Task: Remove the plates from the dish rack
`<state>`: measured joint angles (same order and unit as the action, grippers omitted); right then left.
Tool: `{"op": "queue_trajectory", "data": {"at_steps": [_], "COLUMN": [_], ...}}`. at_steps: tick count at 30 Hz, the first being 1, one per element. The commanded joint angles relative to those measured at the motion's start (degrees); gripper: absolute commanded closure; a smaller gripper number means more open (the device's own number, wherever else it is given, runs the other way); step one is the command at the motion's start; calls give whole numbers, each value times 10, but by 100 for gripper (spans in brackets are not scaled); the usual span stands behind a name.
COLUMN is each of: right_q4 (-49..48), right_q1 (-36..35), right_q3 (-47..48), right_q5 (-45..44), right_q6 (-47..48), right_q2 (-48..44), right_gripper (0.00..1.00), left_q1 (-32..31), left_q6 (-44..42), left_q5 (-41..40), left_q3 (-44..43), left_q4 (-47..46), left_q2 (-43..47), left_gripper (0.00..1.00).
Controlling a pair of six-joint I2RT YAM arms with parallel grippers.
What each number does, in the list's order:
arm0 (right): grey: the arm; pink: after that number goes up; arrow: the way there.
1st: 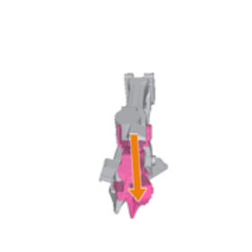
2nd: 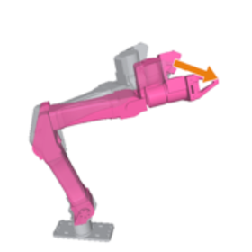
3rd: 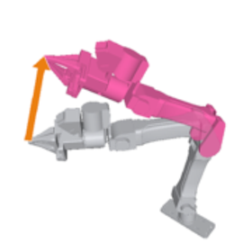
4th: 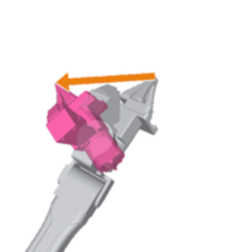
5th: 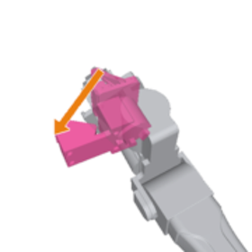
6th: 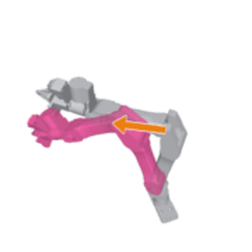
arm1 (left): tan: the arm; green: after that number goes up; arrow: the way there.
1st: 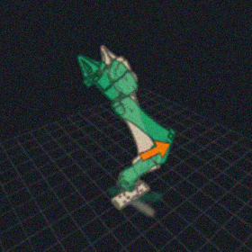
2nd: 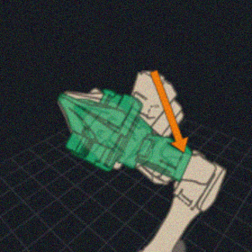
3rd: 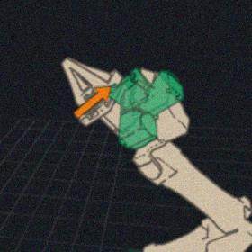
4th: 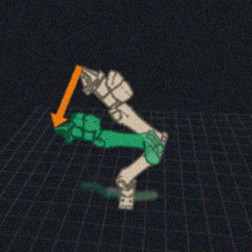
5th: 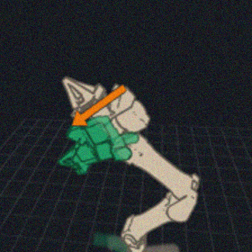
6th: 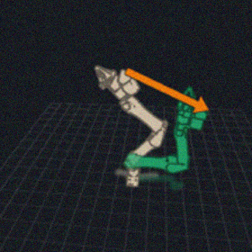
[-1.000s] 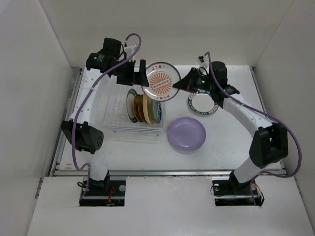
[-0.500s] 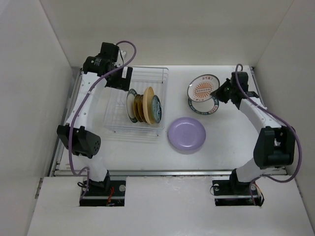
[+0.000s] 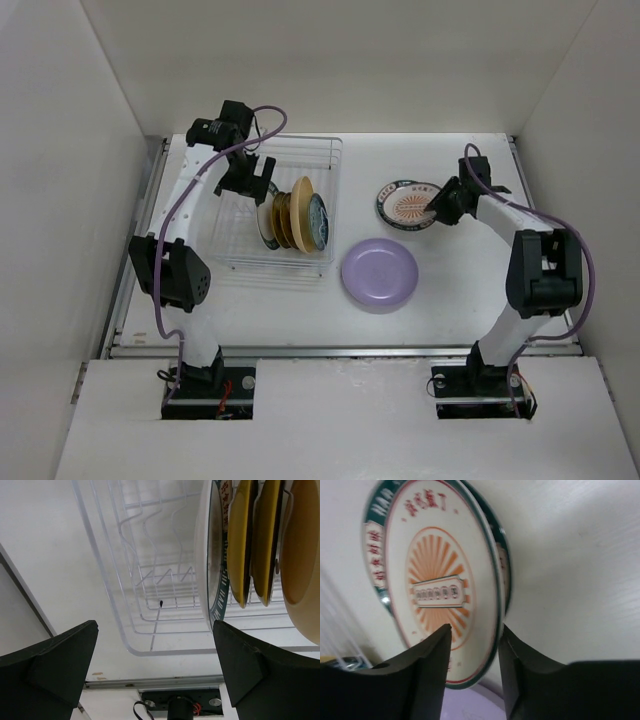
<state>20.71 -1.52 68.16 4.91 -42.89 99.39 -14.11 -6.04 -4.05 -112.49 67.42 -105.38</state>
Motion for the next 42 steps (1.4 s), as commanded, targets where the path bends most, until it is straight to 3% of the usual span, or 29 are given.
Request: {"op": "queue_trajectory", "data": {"at_steps": [1, 3, 5, 16, 23, 24, 25, 30, 36, 40, 42], "right_q4": [35, 40, 40, 52, 46, 46, 38, 32, 39, 44, 44], "right_q1": [0, 0, 0, 0, 0, 0, 0, 0, 0, 0, 0], "right_q3": [16, 8, 2, 36, 75, 82, 82, 88, 94, 83, 76], "right_q5": [-23, -36, -42, -53, -36, -28, -28, -28, -33, -33, -33], "right_q6": [17, 24, 30, 41, 55, 55, 55, 61, 66, 77, 77], "right_q2": [22, 22, 17, 55, 106, 106, 106, 106, 106, 84, 57], "right_gripper": [51, 41, 38, 38, 42, 42, 44, 49, 49, 37, 34], "left_q1": [-4, -4, -4, -14, -14, -14, -14, -14, -14, -14, -14], "left_q6": [-10, -10, -10, -15, -21, -21, -21, -21, -21, -21, -16], "left_q5": [12, 12, 12, 12, 6, 1, 1, 28, 34, 10, -11], "left_q3": [-6, -12, -12, -6, -6, -6, -12, -5, -5, -16, -29], "left_q4": [11, 11, 11, 17, 17, 17, 22, 22, 27, 32, 32], "left_q2": [3, 3, 3, 3, -17, -17, -24, -42, -60, -60, -54], "left_gripper": [0, 0, 0, 0, 10, 13, 23, 52, 74, 99, 100]}}
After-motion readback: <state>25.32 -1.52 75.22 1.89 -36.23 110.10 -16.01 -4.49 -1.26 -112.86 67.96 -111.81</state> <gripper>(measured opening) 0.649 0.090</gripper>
